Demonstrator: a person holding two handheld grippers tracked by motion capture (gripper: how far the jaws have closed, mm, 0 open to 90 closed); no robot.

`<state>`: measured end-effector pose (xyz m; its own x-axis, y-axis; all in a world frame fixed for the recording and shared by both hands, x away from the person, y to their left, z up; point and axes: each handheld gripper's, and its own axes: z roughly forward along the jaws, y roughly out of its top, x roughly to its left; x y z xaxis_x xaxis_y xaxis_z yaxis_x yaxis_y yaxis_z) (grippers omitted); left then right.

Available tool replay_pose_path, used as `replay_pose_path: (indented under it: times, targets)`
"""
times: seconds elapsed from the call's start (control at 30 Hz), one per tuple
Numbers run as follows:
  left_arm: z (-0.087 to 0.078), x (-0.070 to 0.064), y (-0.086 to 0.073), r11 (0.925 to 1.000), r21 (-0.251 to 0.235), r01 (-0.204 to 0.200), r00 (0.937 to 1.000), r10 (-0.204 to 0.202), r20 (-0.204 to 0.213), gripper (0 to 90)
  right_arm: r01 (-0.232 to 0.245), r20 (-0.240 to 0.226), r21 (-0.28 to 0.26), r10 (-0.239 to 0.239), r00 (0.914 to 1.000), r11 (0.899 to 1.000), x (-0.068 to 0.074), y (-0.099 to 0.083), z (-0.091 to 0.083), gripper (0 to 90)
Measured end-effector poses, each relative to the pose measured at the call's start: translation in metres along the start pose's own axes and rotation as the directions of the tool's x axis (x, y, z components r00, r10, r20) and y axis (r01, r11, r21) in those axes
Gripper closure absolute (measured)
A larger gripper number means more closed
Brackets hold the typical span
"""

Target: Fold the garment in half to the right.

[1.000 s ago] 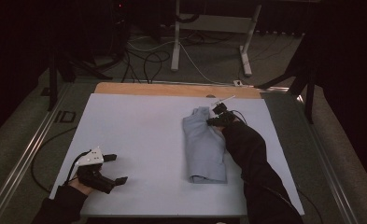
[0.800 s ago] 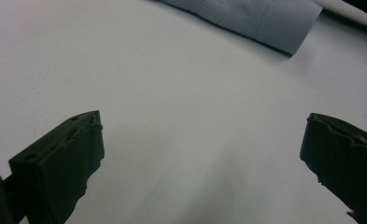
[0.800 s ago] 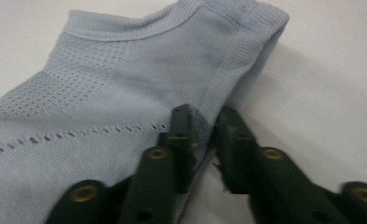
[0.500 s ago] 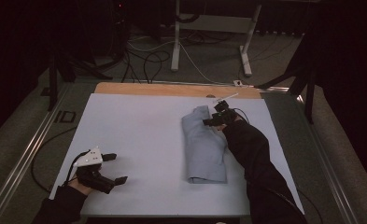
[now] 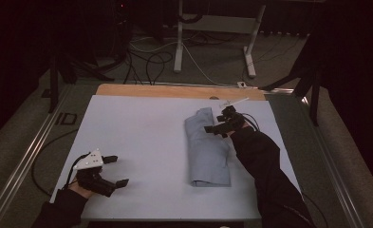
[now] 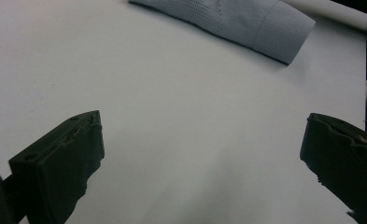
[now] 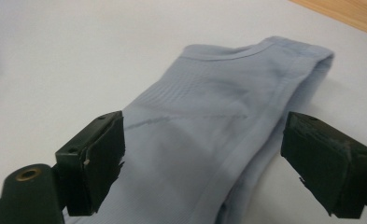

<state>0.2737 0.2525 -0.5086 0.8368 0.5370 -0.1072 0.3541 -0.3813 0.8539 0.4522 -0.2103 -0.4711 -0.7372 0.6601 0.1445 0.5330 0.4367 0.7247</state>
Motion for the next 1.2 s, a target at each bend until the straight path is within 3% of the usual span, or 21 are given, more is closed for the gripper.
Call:
replay_pose_path:
  times: [0.17,0.37,0.63,0.87,0.93,1.07,1.13,1.2]
  targets:
    - [0.000,0.000,0.000,1.0000,0.003,-0.002,1.0000,0.002,-0.003,0.6,0.030,-0.015,-0.015,-0.030,0.9994,0.999,0.018,-0.003,-0.013,13.7]
    - [-0.001,-0.001,0.001,1.0000,0.002,-0.007,1.0000,0.007,-0.003,0.6,0.074,-0.037,-0.069,-0.077,0.9964,0.995,0.046,-0.014,-0.033,14.2]
    - [-0.003,0.000,0.001,1.0000,-0.003,-0.005,1.0000,0.005,-0.009,0.6,0.097,-0.072,-0.073,-0.102,0.9922,0.993,0.076,-0.045,-0.053,14.5]
    - [-0.003,-0.001,0.001,0.9999,-0.001,-0.011,0.9999,0.011,-0.011,0.6,0.075,-0.088,-0.061,-0.080,0.9929,0.995,0.089,-0.079,-0.063,13.9]
    - [-0.003,-0.001,0.001,1.0000,-0.003,-0.008,0.9999,0.008,-0.012,0.6,0.085,-0.074,-0.044,-0.088,0.9934,0.995,0.092,-0.090,-0.065,17.1]
    - [-0.002,-0.001,0.001,0.9999,0.000,-0.012,0.9999,0.012,-0.011,0.6,0.061,-0.060,-0.026,-0.062,0.9962,0.998,0.094,-0.112,-0.069,24.5]
    - [-0.002,-0.001,0.001,0.9999,-0.002,-0.010,0.9999,0.010,-0.010,0.6,0.047,-0.060,-0.028,-0.049,0.9970,0.998,0.095,-0.122,-0.071,35.4]
    - [-0.001,-0.001,0.001,0.9999,-0.001,-0.010,0.9999,0.010,-0.008,0.7,0.081,-0.068,-0.021,-0.083,0.9943,0.996,0.099,-0.128,-0.070,46.5]
